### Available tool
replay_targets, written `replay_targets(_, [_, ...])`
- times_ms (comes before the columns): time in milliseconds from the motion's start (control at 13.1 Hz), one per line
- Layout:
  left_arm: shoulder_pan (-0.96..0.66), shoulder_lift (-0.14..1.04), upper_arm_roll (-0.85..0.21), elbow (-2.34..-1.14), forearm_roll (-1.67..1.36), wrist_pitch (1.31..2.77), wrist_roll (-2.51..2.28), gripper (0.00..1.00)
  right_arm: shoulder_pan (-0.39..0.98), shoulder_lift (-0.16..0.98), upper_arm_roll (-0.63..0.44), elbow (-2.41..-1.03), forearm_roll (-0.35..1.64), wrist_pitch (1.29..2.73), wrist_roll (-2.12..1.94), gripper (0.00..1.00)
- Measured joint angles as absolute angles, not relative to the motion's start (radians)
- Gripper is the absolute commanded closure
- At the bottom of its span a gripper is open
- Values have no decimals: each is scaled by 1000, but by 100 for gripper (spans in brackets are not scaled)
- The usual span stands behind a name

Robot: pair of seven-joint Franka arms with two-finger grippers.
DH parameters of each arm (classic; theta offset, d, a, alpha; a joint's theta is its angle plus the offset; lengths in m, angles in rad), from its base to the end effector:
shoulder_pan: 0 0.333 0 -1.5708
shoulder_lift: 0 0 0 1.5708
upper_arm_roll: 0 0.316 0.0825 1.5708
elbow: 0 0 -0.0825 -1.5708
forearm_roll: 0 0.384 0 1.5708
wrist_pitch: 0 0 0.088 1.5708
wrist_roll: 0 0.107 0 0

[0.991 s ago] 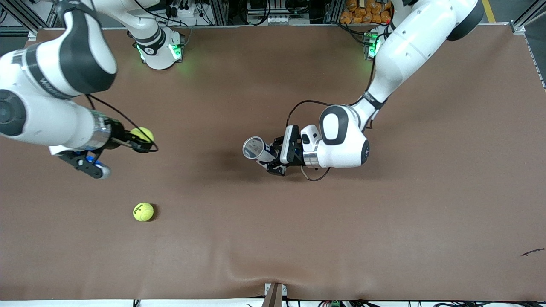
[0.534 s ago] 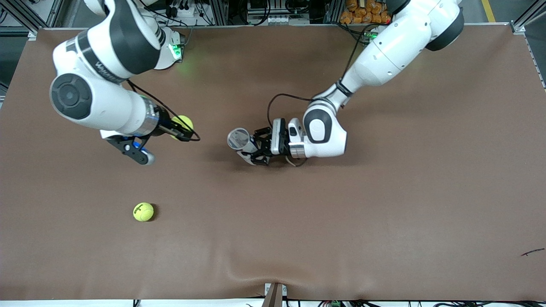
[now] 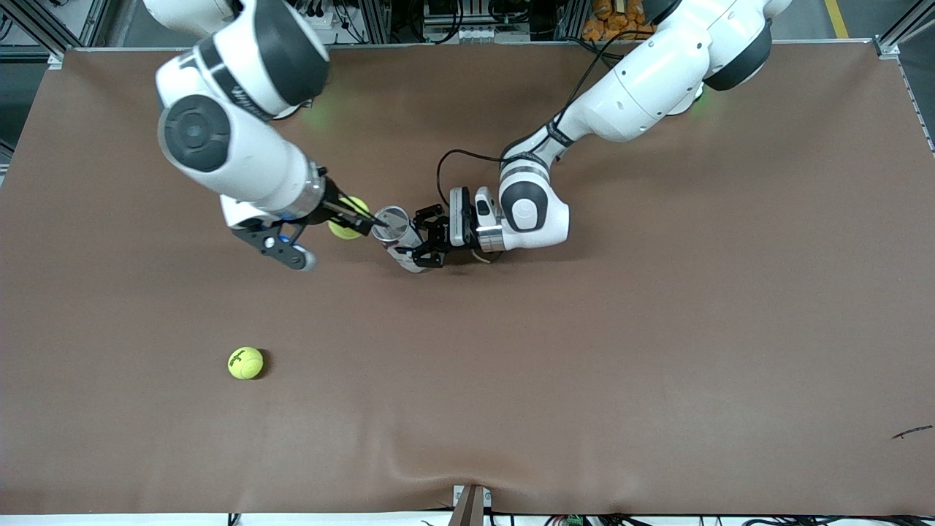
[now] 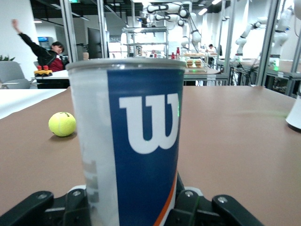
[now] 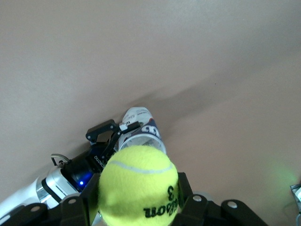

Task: Insert tennis ball vertically with right arm
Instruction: 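Drop the ball into the can opening with the right gripper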

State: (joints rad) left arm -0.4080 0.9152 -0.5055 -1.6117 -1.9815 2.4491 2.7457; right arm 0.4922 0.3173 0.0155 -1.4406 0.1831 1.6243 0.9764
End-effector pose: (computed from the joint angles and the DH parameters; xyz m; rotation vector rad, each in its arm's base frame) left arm 0.4551 -0.5180 0.1416 1.3678 -1.3232 1.1403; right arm 0.5534 0.3277 0.5011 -2.9823 0.7476 0.3465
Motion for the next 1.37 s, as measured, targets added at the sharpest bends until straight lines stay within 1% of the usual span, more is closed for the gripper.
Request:
replay_targets(229, [-410,918,-504,-1611,-2007,2443,2748,47,571,343,15,-1453,169,1627,1040,65])
replay_targets(457, [-410,919,-502,-1612,-2007,2435,2748,46,616,362,15,-1516,121,1627,1075,65])
replay_targets(610, [-409,919,-502,-1613,-2007,2433,2748,45,631,373,15,-1542,83,1635,1091,65])
replay_targets(915, [-407,919,-502,-1616,-2007,2428,2748,45,633,396,9,-1545,59,1679,1118,65])
replay_targets(1067, [-407,919,-502,-1617,-2007,2427,2748,44,633,400,2,-1545,58,1696,1124,62])
replay_targets(1144, [-407,919,-502,-1618,-2007,2426,2748,44,633,402,-1,-1545,58,1702,1125,40])
replay_targets(1220, [-406,919,-502,-1619,-2007,2425,2748,42,633,406,-2,-1545,58,1708,1125,0])
replay_targets(1296, [-406,919,-502,-1620,-2007,2424,2748,38,633,410,-2,-1545,58,1711,1125,0])
replay_targets(1372, [-405,919,-502,-1621,-2007,2422,2748,37,633,415,-2,-1545,58,1712,1126,0])
